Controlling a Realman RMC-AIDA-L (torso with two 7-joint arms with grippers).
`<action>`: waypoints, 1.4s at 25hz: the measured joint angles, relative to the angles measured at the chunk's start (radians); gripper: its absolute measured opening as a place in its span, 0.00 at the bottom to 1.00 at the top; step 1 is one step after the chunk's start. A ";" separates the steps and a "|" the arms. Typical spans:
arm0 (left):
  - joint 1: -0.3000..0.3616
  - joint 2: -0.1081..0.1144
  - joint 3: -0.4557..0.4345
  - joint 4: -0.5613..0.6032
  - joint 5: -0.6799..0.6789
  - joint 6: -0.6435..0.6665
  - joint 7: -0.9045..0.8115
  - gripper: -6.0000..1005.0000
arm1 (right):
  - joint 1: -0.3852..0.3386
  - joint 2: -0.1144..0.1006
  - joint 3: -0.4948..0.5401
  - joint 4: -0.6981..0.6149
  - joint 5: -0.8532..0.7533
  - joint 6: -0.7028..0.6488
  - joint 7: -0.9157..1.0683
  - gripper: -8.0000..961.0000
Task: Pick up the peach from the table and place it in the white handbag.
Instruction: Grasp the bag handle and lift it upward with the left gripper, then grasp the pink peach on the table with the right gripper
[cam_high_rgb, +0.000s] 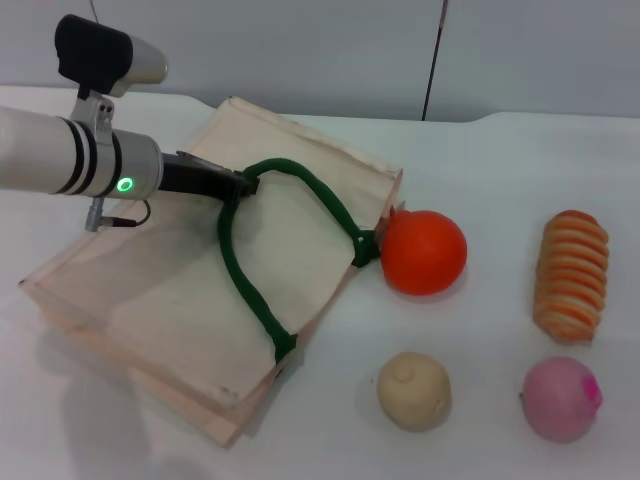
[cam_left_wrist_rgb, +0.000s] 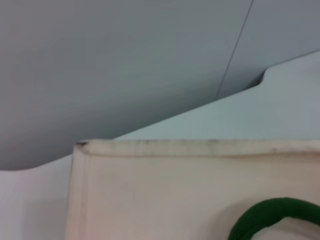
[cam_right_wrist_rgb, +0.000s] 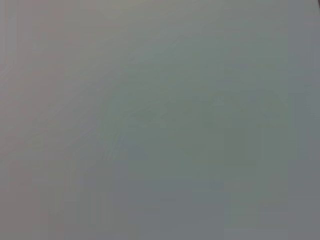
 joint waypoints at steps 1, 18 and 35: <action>0.000 0.000 0.000 0.000 -0.008 0.005 0.000 0.28 | -0.001 0.000 0.000 0.000 0.000 0.000 0.000 0.92; 0.077 0.040 0.001 -0.412 -0.487 0.837 0.074 0.12 | -0.006 -0.001 0.002 -0.008 0.002 -0.002 0.056 0.92; 0.075 0.125 0.003 -0.500 -0.603 1.057 -0.153 0.12 | -0.025 -0.011 -0.315 -0.196 -0.002 -0.066 0.576 0.92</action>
